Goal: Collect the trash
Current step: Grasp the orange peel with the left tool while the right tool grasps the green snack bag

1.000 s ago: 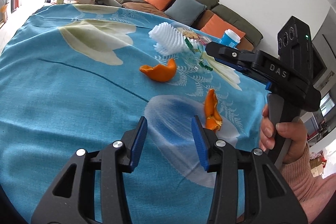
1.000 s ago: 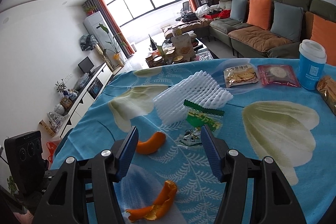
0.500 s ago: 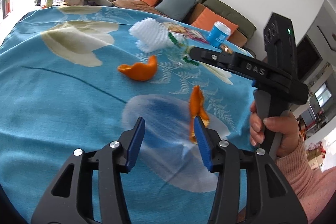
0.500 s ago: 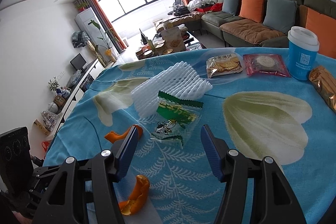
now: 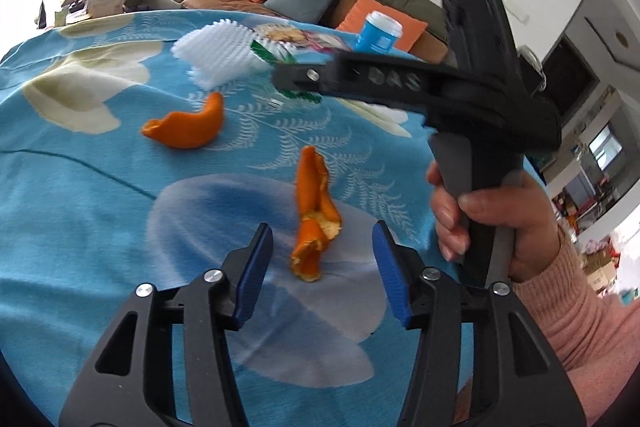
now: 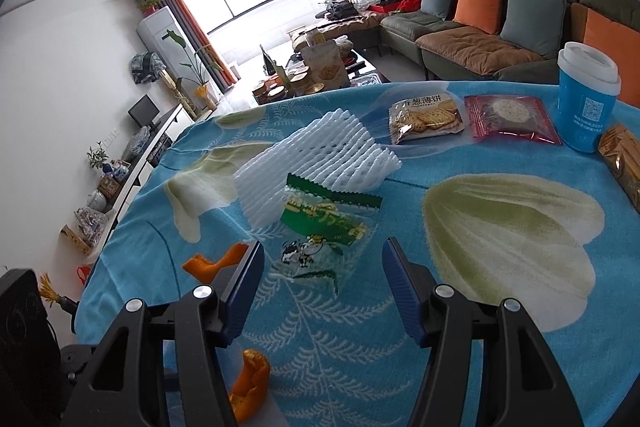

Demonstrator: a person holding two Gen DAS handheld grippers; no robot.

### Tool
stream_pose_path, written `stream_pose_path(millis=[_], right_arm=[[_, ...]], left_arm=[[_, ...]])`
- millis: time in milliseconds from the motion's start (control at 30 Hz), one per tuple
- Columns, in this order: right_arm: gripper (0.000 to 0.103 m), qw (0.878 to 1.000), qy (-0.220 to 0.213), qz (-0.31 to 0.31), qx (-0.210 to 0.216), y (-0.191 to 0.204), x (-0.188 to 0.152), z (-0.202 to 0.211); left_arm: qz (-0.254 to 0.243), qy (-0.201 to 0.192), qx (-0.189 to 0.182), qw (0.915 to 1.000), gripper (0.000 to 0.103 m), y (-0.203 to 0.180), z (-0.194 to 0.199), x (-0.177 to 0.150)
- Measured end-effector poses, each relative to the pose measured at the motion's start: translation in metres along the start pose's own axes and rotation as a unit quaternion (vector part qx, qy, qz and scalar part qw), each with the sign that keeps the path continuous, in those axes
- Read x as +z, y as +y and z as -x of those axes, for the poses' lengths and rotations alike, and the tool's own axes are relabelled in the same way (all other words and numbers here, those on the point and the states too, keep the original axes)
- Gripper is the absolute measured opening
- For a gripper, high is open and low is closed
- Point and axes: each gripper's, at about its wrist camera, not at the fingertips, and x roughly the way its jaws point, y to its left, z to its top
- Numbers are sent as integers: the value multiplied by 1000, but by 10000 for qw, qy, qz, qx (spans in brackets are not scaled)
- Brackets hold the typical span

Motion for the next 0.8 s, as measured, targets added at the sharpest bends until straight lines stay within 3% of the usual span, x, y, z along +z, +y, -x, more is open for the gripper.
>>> stream_pose_path(millis=[100,200,533,800], right_arm=[[56,10000,45,-31,-31,-1,1,-5],[44,9999,128,-71,-24,-4,0,-9],[43,9997,-66,-172,178,-5,-8,8],[43,9983,-204,109,541,20,-19,27]], left_arm=[[-38,33,123,9999,34,-1,-2,-1],[59,46,112,9999,22,2,-3,-2],[79,-72,160,9998,16,5,10,-10],[332,-305,267,9986,16,24,33,-19]])
